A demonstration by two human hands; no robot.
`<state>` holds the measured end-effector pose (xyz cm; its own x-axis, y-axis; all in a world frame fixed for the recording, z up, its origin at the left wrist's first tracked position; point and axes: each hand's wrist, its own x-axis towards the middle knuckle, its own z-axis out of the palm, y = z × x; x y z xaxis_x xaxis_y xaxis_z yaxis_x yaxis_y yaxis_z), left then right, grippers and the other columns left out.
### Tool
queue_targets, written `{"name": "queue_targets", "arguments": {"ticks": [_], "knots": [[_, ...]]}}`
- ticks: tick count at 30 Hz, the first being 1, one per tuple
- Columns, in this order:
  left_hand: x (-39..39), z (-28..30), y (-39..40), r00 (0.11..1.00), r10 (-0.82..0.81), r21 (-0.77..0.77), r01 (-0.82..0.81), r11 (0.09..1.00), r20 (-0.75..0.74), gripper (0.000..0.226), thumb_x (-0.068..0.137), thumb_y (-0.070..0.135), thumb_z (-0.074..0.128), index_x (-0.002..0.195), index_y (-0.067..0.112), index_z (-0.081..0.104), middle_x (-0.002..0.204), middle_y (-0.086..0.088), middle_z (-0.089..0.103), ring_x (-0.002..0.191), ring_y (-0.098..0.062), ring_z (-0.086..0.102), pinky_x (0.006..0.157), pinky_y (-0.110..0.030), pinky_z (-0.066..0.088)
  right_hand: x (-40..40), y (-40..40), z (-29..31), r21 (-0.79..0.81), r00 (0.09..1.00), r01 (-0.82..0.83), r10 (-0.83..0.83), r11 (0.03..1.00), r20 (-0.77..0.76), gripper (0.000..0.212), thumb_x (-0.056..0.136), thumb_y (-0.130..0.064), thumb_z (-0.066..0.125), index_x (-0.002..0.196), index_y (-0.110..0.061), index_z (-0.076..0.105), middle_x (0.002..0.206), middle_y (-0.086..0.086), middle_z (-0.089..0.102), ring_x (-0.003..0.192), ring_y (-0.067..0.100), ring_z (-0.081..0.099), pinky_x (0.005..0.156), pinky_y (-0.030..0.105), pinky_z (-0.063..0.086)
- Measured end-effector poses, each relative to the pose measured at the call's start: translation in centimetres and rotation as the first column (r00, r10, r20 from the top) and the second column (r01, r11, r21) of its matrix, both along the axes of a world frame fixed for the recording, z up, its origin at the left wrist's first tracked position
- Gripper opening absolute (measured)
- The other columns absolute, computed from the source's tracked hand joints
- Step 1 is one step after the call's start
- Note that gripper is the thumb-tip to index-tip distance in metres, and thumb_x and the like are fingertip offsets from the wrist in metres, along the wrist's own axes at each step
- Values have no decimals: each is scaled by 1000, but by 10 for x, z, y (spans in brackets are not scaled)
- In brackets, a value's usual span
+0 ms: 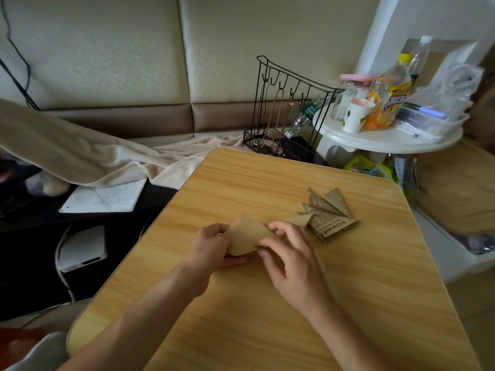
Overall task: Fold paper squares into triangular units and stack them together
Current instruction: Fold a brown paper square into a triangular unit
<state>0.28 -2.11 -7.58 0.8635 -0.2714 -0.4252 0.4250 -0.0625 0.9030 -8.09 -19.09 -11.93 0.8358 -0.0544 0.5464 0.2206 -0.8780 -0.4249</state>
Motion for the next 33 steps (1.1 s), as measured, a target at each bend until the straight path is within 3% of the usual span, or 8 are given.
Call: {"name": "queue_targets", "arguments": {"ticks": [5, 11, 14, 17, 21, 23, 28, 33], "knots": [[-1, -2, 3, 985, -141, 26, 139, 990, 102, 7, 93, -4, 62, 100, 0, 64, 98, -19, 73, 86, -28, 78, 71, -31, 63, 3, -1, 3, 109, 1000, 25, -23, 994, -18, 4, 98, -15, 68, 98, -13, 71, 127, 2, 55, 117, 18, 53, 103, 29, 44], [-6, 0, 3, 946, -309, -14, 312, 950, 103, 26, 91, -2, 67, 115, 8, 63, 104, -20, 72, 92, -33, 76, 81, -38, 63, 4, 1, 8, 267, 998, 5, 11, 964, -57, 8, 101, -9, 63, 93, -9, 67, 127, 6, 55, 131, 7, 48, 106, 14, 34], [-8, 2, 2, 924, -363, -18, 367, 930, 118, 20, 96, 15, 68, 115, 20, 72, 101, -18, 74, 94, -31, 76, 80, -35, 63, 4, 1, 9, 282, 998, -10, 27, 959, -56, 9, 101, -7, 63, 93, -10, 67, 125, 5, 55, 131, 1, 46, 103, 10, 33], [-7, 2, 1, 943, -309, -15, 313, 950, 122, 17, 101, 26, 64, 102, 12, 75, 98, -23, 73, 91, -31, 76, 78, -37, 64, 5, 1, 8, 297, 999, -14, 27, 955, -40, 10, 100, -8, 64, 92, -12, 67, 124, 5, 56, 131, -1, 47, 102, 11, 34], [-4, -3, 1, 978, -167, 22, 165, 986, 123, 15, 101, 8, 57, 96, 2, 70, 85, -15, 75, 81, -33, 77, 68, -36, 64, 7, -1, 6, 374, 999, 0, 20, 927, -50, 11, 98, -7, 66, 89, -13, 68, 123, 1, 55, 123, 5, 55, 96, 25, 46], [-3, -5, 0, 978, -147, 51, 141, 989, 145, 14, 101, 5, 55, 99, 1, 67, 81, -13, 77, 79, -32, 78, 66, -36, 64, 6, 0, 7, 416, 997, -14, 44, 909, -64, 10, 97, -9, 67, 90, -15, 69, 125, 0, 55, 113, 4, 60, 90, 22, 48], [2, -10, 2, 974, -90, 111, 68, 991, 209, 12, 101, 13, 58, 97, 10, 69, 83, -9, 77, 73, -18, 76, 60, -30, 60, 4, 1, 9, 475, 982, -85, 155, 876, -110, 7, 91, -15, 66, 93, -20, 71, 129, -5, 55, 127, 7, 53, 88, 10, 42], [3, -12, 1, 983, -88, 59, 80, 995, 163, 15, 100, 3, 55, 104, 11, 68, 88, -11, 76, 77, -22, 77, 63, -31, 62, 6, -1, 6, 536, 982, -46, 138, 843, -133, 13, 95, -5, 68, 87, -15, 69, 108, -4, 63, 107, 10, 61, 76, 19, 47]]}}
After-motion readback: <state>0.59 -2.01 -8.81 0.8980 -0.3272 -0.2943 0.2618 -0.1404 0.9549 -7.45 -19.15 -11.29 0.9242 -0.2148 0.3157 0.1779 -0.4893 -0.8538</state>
